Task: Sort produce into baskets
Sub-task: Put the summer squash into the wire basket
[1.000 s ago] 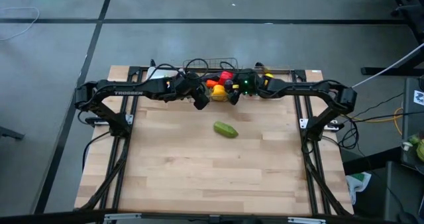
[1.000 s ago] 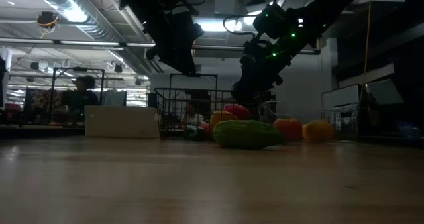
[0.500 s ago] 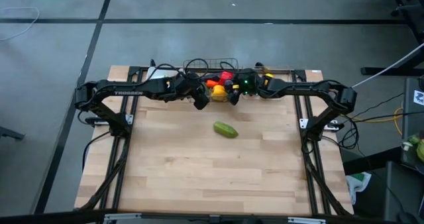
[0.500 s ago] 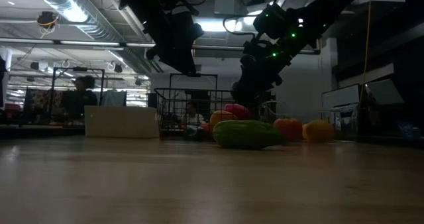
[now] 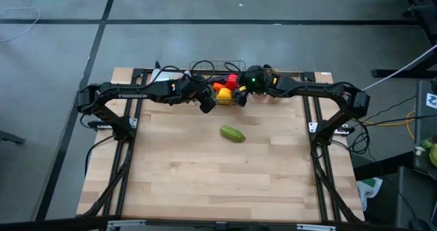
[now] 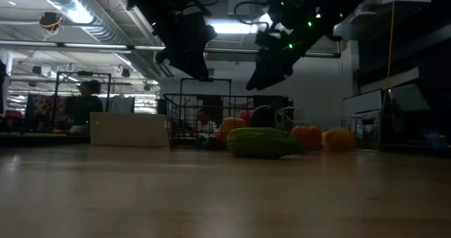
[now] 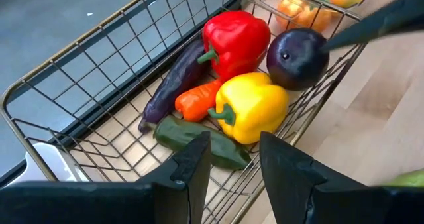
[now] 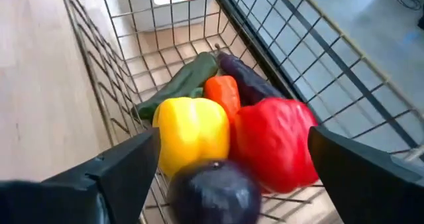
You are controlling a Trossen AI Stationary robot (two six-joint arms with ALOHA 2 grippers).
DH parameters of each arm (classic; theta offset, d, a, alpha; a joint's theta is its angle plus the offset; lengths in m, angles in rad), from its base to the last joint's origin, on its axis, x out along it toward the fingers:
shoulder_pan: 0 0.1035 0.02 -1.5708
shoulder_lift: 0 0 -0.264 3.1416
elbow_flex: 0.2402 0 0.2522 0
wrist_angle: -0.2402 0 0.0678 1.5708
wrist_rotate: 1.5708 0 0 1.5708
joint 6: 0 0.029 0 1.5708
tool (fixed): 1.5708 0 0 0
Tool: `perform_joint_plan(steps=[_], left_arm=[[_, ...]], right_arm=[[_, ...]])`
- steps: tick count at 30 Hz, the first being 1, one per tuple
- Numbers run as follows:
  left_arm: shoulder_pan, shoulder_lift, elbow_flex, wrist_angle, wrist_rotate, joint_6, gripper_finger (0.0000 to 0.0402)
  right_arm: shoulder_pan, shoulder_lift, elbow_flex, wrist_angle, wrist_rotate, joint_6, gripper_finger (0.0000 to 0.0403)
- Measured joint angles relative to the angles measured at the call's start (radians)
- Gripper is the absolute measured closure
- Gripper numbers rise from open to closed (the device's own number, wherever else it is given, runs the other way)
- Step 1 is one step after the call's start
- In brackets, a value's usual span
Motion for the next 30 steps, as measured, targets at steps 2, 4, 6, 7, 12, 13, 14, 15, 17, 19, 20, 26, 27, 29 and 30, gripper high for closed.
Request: perform_joint_plan(steps=[2,4,6,7,12,13,14,15,17,19,20,26,27,29,30], left_arm=[[0.000,0.000,0.000,0.000,0.000,0.000,0.0276],[0.000,0.000,0.000,0.000,0.000,0.000,0.0276],[0.000,0.000,0.000,0.000,0.000,0.000,0.0276],[0.000,0.000,0.000,0.000,0.000,0.000,0.0276],[0.000,0.000,0.000,0.000,0.000,0.000,0.0276],[0.000,0.000,0.000,0.000,0.000,0.000,0.0276],[0.000,0.000,0.000,0.000,0.000,0.000,0.0276],[0.000,0.000,0.000,0.000,0.000,0.000,0.0276],[0.000,0.000,0.000,0.000,0.000,0.000,0.0276],[0.000,0.000,0.000,0.000,0.000,0.000,0.0276],[0.000,0.000,0.000,0.003,0.000,0.000,0.0276],[0.000,0.000,0.000,0.005,0.000,-0.071,0.0276],[0.000,0.000,0.000,0.005,0.000,-0.087,0.0276],[0.000,0.000,0.000,0.006,0.000,-0.115,0.0276],[0.000,0.000,0.000,0.006,0.000,-0.132,0.0276]], right_arm=[[0.001,-0.007,0.052,-0.088,0.006,-0.002,0.0030],[0.001,-0.020,0.106,-0.202,0.006,-0.003,0.0031],[0.001,-0.039,0.154,-0.294,0.007,-0.003,0.0031],[0.001,-0.054,0.171,-0.336,0.007,-0.003,0.0031],[0.001,-0.163,0.193,-0.410,0.022,-0.032,0.0031],[0.001,-0.189,0.193,-0.431,0.023,-0.032,0.0031],[0.001,-0.213,0.193,-0.460,0.024,-0.032,0.0031],[0.001,-0.237,0.193,-0.486,0.025,-0.032,0.0031],[0.012,-0.282,0.193,-0.542,0.031,-0.028,0.0031],[0.035,-0.322,0.193,-0.596,0.061,-0.028,0.0031],[0.047,-0.342,0.193,-0.627,0.081,-0.028,0.0031],[0.166,-0.444,0.192,-0.776,0.234,0.022,0.0031],[0.188,-0.461,0.192,-0.795,0.250,0.044,0.0031],[0.230,-0.494,0.191,-0.839,0.270,0.092,0.0031],[0.251,-0.512,0.184,-0.843,0.281,0.113,0.0031]])
